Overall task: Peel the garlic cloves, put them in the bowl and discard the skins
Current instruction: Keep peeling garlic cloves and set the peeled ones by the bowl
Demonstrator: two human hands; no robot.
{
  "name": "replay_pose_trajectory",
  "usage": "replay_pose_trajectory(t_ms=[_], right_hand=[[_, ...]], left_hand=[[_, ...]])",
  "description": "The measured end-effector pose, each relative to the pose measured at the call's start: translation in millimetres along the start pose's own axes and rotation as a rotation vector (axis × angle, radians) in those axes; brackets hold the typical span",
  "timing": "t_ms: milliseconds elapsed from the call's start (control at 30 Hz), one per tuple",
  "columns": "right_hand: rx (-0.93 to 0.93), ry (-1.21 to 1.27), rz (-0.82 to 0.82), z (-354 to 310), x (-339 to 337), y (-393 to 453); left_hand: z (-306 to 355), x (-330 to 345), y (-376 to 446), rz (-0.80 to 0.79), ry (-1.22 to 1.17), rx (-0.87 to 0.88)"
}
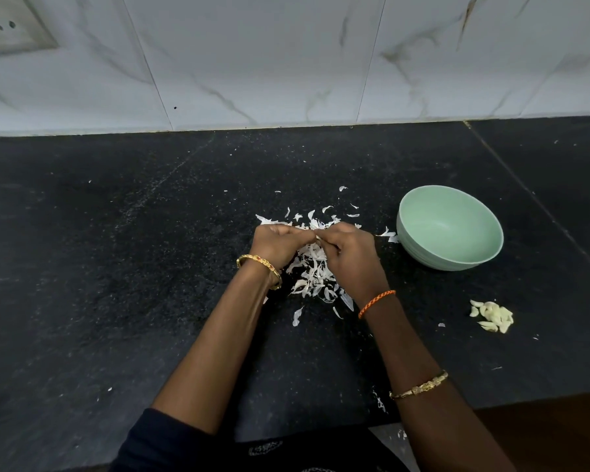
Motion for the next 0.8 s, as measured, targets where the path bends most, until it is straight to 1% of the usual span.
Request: replay_pose_trajectory(t_ms=[100, 200, 300, 367, 433, 500, 600, 700, 800], right_hand=[[-0.036, -0.028, 0.01, 0, 2, 1], [-0.035, -0.031, 0.005, 2, 5, 2], [0.041, 0.04, 0.028, 3, 5, 0], [0.161, 0.111, 0.022, 5, 5, -4], [0.331, 0.214, -0.014, 6, 6, -8], [0.524, 0.376, -0.036, 5, 7, -11], [0.781, 0.656, -0.021, -1, 7, -12], [0.947, 0.826, -0.016, -2, 5, -12], [1.041, 0.935, -0.063, -2, 3, -11]], left_hand=[[4, 2, -1, 0.019, -0.013, -0.053], [6, 4, -2, 0.058, -0.012, -0.062], [5, 3, -1, 0.031, 0.004, -0.1], [1, 1, 2, -0.004, 0.035, -0.144], [-3, 1, 7, -0.031, 0.076, -0.176], [-6, 1, 9, -0.058, 0.073, -0.204], [-7, 3, 7, -0.121, 0.006, -0.249], [-10, 4, 6, -0.143, -0.019, -0.265], [-11, 4, 4, -0.114, -0.009, -0.268]])
Point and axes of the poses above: each hand's wrist, its own y-axis towards the middle knuckle, its own x-axis out of the palm, z = x × y, the point moved 2 cm from there along y, towards the middle knuckle, and after that the axes turned 14 degrees about z, right-handed, at the moved point
